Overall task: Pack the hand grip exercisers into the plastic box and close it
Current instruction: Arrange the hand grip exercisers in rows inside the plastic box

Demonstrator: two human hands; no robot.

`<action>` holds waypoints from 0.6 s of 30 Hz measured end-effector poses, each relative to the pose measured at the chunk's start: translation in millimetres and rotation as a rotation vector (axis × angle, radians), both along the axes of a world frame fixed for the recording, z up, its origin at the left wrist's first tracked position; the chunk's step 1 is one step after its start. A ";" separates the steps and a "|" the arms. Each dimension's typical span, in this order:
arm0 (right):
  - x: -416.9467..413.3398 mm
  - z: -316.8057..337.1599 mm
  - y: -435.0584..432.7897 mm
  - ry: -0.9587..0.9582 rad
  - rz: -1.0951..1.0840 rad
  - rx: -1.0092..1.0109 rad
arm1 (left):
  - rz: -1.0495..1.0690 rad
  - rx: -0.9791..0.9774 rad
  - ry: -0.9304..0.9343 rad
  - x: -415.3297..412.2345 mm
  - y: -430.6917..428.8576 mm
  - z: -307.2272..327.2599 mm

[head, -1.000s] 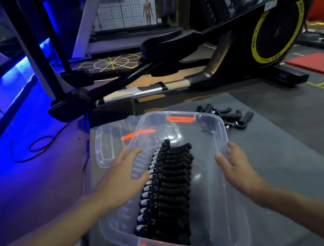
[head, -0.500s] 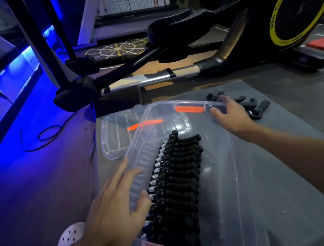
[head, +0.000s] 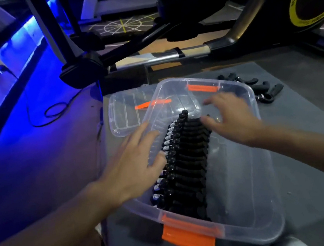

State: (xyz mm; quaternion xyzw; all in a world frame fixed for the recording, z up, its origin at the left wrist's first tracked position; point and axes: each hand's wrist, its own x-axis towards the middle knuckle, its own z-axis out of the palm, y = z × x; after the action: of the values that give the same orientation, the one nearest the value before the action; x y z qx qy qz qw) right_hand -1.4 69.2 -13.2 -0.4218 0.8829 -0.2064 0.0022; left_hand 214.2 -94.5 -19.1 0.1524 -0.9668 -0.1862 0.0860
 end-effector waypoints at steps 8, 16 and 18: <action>81.9 -65.2 -30.3 -0.427 0.706 0.409 | -0.019 -0.043 -0.030 -30.0 -19.3 -7.2; 84.6 -94.4 -37.4 -0.332 0.741 0.480 | -0.002 0.013 -0.032 -30.0 -19.6 -11.4; 84.7 -94.7 -38.4 -0.329 0.732 0.475 | 0.001 0.021 -0.030 -30.3 -19.5 -12.0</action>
State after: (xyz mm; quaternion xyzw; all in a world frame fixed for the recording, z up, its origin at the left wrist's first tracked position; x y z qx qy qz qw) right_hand 83.3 30.8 -107.8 -0.6549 0.6868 -0.0484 0.3115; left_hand 183.9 -114.0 -31.0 0.1564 -0.9659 -0.1942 0.0700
